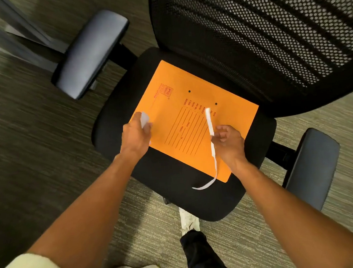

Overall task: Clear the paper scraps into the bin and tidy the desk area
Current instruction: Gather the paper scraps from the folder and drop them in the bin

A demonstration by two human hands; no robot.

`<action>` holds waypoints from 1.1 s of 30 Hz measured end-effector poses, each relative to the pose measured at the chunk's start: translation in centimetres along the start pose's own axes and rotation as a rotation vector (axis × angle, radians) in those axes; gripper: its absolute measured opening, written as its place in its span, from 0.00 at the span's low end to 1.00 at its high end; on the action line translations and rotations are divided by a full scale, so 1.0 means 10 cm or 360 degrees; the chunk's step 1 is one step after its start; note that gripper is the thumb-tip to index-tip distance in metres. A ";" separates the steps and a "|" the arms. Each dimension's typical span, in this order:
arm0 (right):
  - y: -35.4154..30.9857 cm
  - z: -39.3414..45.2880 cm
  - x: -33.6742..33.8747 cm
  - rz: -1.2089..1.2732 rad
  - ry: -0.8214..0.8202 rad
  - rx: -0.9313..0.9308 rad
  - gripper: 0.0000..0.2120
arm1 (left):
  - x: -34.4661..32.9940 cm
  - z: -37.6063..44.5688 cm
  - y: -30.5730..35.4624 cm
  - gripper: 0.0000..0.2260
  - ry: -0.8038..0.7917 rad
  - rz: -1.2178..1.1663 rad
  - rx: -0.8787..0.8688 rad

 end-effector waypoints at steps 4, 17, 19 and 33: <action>-0.23 -0.28 -0.08 -0.0034 -0.0075 0.0080 0.08 | 0.16 -0.30 -0.20 0.09 0.0013 -0.0143 0.0082; -1.13 -1.39 -1.01 -0.0012 -0.0373 0.0271 0.07 | 1.01 -1.37 -1.22 0.01 0.0152 -0.1110 0.0492; -1.22 -1.62 -1.27 -0.0010 -0.0443 0.0304 0.08 | 1.18 -1.55 -1.51 0.03 0.0218 -0.1225 0.0571; -1.41 -3.50 -3.38 -0.0294 -0.0967 0.0520 0.06 | 2.00 -2.84 -3.99 0.07 0.0662 -0.1780 0.1011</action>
Point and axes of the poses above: each hand's wrist, its own z-axis towards the middle knuckle, its own x-axis out of the back of the hand, y = z × x, the point moved 7 cm from there along z, towards the middle knuckle, and after that the axes turned 6 degrees about x, right-handed, at the moved point
